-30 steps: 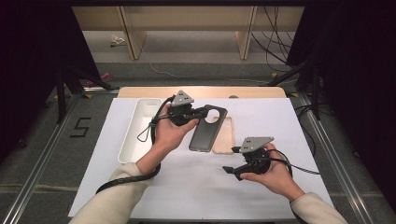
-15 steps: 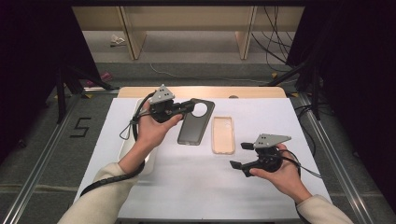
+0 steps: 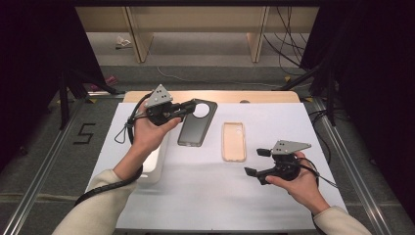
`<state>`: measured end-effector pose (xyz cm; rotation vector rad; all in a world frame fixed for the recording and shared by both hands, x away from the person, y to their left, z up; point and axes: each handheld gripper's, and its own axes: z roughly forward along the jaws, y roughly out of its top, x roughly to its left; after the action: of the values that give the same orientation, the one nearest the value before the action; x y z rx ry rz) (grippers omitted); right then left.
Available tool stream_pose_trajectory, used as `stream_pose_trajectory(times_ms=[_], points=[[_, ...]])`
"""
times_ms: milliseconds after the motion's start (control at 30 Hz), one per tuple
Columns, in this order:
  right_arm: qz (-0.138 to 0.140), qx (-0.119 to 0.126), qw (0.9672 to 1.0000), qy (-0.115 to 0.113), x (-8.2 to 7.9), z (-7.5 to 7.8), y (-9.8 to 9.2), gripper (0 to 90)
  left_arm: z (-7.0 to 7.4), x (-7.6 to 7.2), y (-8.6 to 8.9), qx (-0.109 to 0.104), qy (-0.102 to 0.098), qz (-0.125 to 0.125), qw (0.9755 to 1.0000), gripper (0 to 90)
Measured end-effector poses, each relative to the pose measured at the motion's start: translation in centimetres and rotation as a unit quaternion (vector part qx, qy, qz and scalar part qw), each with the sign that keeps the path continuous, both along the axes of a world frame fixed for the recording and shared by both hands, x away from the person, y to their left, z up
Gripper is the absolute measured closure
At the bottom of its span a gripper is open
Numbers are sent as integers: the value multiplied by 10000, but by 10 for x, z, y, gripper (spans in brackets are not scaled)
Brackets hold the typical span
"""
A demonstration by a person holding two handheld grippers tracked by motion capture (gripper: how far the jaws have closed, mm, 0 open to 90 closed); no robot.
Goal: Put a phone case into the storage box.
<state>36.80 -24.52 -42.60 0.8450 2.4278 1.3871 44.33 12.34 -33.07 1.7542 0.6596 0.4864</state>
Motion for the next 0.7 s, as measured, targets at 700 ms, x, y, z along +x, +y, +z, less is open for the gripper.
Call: stream_pose_trajectory(times_ms=[700], points=[[14,75,10000,-35,-2,1,-6,159,13,8,42,-73,-148,274,9995,807]])
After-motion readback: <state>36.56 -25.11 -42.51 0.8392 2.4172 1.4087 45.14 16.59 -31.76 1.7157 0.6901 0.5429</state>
